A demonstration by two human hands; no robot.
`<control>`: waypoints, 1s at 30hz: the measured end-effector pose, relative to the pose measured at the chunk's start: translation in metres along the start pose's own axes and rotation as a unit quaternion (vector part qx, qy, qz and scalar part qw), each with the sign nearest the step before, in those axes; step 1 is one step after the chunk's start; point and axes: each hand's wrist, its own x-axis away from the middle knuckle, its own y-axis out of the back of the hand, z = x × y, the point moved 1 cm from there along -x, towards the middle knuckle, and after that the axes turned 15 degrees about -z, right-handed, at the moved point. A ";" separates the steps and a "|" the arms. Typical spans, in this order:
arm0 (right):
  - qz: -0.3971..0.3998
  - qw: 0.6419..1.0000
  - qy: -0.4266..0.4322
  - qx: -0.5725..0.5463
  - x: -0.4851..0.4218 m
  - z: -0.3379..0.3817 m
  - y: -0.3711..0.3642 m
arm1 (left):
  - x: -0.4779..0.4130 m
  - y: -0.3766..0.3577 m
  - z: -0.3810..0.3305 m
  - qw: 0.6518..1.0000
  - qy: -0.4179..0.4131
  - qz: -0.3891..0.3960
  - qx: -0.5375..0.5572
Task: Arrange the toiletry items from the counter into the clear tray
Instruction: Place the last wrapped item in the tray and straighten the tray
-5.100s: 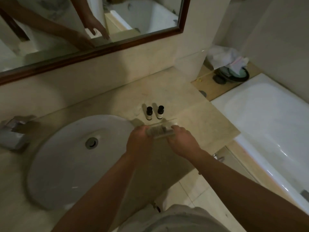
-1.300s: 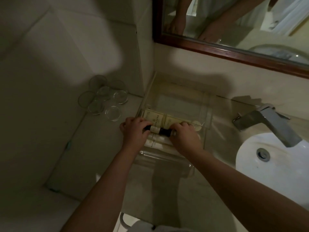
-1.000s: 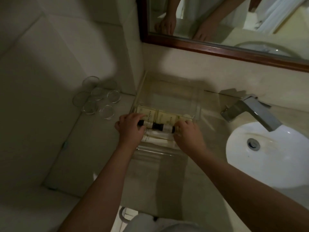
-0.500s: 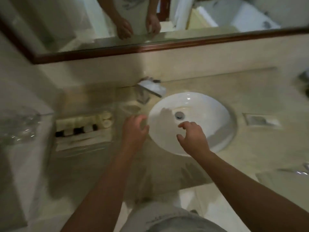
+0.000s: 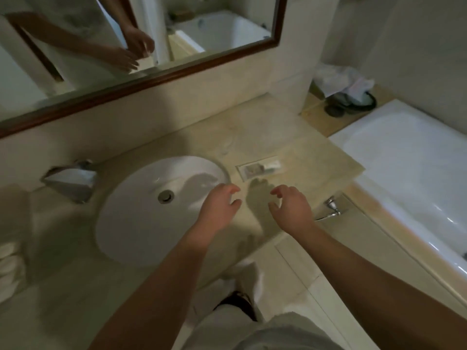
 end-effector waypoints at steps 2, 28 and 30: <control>0.011 1.000 -0.004 -0.001 -0.016 -0.013 -0.001 | -0.024 -0.021 -0.002 1.000 0.005 -0.002 -0.009; 0.203 0.967 0.080 -0.132 -0.177 -0.038 -0.030 | -0.072 -0.073 -0.024 0.953 0.265 -0.132 -0.060; 0.220 0.962 0.085 -0.136 -0.165 -0.018 -0.034 | -0.048 -0.057 -0.030 0.944 0.280 -0.171 -0.044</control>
